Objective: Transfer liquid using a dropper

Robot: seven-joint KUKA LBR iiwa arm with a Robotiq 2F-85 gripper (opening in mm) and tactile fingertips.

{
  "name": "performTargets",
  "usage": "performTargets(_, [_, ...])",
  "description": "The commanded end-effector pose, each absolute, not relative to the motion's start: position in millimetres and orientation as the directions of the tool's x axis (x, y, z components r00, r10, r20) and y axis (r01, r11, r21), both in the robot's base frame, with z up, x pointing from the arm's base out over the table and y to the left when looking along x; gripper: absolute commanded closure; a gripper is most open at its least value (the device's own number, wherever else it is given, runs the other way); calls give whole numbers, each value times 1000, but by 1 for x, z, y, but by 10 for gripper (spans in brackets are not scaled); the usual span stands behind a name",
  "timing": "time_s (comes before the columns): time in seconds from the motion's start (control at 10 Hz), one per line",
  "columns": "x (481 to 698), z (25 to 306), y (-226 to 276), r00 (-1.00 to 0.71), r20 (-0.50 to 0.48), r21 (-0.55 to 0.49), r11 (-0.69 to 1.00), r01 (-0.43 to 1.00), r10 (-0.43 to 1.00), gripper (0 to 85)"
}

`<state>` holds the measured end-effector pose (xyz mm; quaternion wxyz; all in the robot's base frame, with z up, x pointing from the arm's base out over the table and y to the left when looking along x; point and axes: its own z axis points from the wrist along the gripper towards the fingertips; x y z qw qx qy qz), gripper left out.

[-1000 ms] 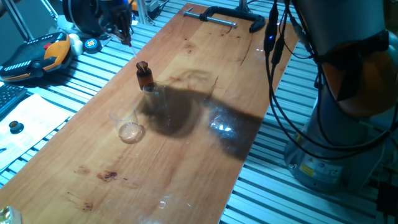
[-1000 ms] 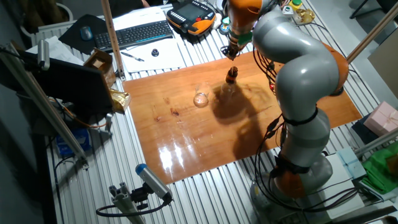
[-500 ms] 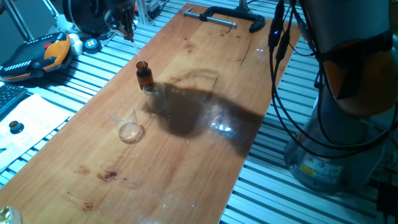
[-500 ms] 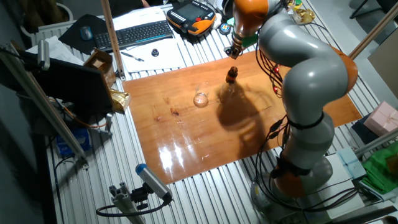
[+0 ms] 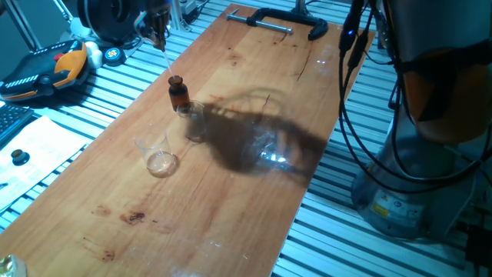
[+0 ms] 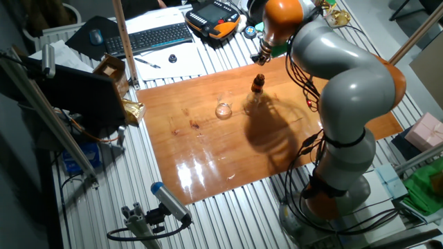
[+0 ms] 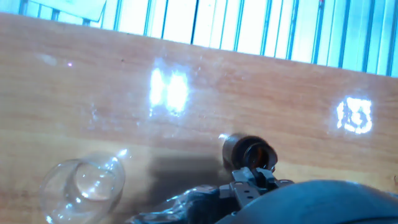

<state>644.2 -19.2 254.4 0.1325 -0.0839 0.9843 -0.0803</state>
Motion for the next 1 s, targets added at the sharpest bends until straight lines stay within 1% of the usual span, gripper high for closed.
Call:
performTargets(0.0, [644,254,-19,-950,-251,-182,973,-141,-185,843])
performTargets(0.2, [647,248,-22,-948,-261,-187,973,-138,-185,843])
performTargets(0.5, [652,235,-24,-961,-203,-176,972,-155,-190,843])
performTargets(0.9, [659,211,-29,-963,-168,-161,969,-186,-212,843])
